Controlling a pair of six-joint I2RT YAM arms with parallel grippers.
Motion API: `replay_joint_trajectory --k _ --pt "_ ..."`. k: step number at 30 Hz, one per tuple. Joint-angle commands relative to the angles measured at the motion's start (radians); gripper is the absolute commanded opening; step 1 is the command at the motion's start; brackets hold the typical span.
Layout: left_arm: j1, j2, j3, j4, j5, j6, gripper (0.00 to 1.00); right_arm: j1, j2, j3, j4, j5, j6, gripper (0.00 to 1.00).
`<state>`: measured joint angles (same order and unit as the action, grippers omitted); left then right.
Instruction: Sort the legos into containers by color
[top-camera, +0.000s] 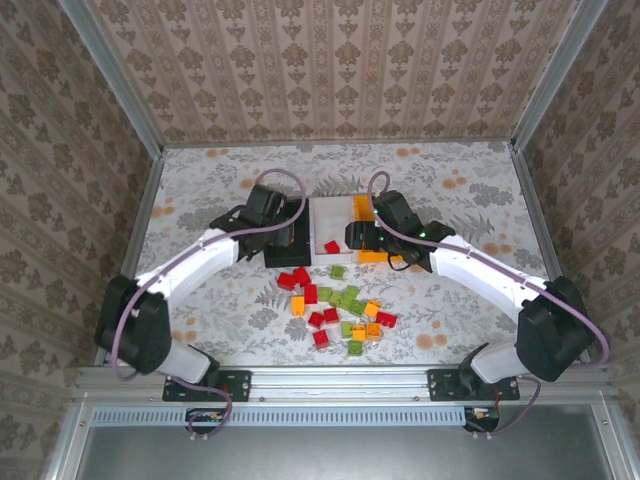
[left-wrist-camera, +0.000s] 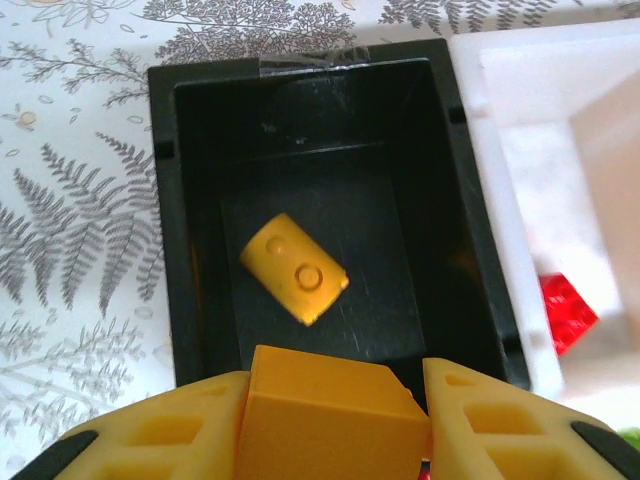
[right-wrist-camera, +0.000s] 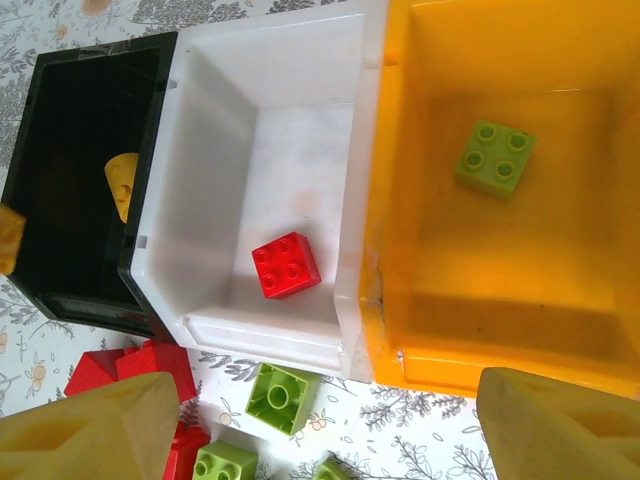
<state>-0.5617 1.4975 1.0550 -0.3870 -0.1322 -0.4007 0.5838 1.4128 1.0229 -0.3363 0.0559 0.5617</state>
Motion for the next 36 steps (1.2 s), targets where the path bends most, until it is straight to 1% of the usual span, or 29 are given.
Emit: replay_joint_trajectory --k 1,3,4,7,9,12,16,20,24,27,30,33,36 --pt "0.018 0.076 0.066 0.043 0.032 0.044 0.39 -0.009 -0.056 -0.020 0.007 0.014 0.018 0.80" --pt "0.025 0.120 0.096 0.046 0.042 0.045 0.43 -0.012 -0.063 -0.024 0.008 0.012 0.019 0.80" --pt "0.026 0.138 0.113 0.045 0.046 0.044 0.50 -0.013 -0.066 -0.024 0.006 0.012 0.019 0.80" --pt "0.023 0.158 0.139 0.035 0.061 0.039 0.64 -0.016 -0.077 -0.027 0.006 0.013 0.023 0.81" --pt "0.019 0.139 0.139 0.032 0.065 0.036 0.70 -0.020 -0.083 -0.029 0.003 0.012 0.021 0.81" --pt "0.004 0.075 0.117 0.021 0.071 0.031 0.74 -0.027 -0.092 -0.030 0.000 0.012 0.021 0.81" --pt "-0.052 -0.051 0.046 -0.008 0.077 0.013 0.77 -0.031 -0.096 -0.036 0.003 0.008 0.021 0.81" --pt "-0.157 -0.193 -0.061 -0.059 0.067 -0.031 0.81 -0.033 -0.098 -0.052 0.014 0.007 0.026 0.81" --pt "-0.262 -0.284 -0.199 -0.094 0.075 -0.118 0.82 -0.033 -0.091 -0.066 0.026 -0.001 0.032 0.81" --pt "-0.326 -0.310 -0.287 -0.100 0.074 -0.193 0.80 -0.034 -0.089 -0.069 0.031 -0.004 0.035 0.81" --pt "-0.367 -0.331 -0.373 -0.056 0.100 -0.254 0.80 -0.035 -0.092 -0.070 0.030 -0.003 0.033 0.81" --pt "-0.399 -0.319 -0.420 -0.009 0.114 -0.284 0.80 -0.034 -0.099 -0.072 0.028 -0.001 0.030 0.81" --pt "-0.403 -0.285 -0.435 0.019 0.109 -0.281 0.77 -0.036 -0.106 -0.077 0.029 0.001 0.032 0.81"
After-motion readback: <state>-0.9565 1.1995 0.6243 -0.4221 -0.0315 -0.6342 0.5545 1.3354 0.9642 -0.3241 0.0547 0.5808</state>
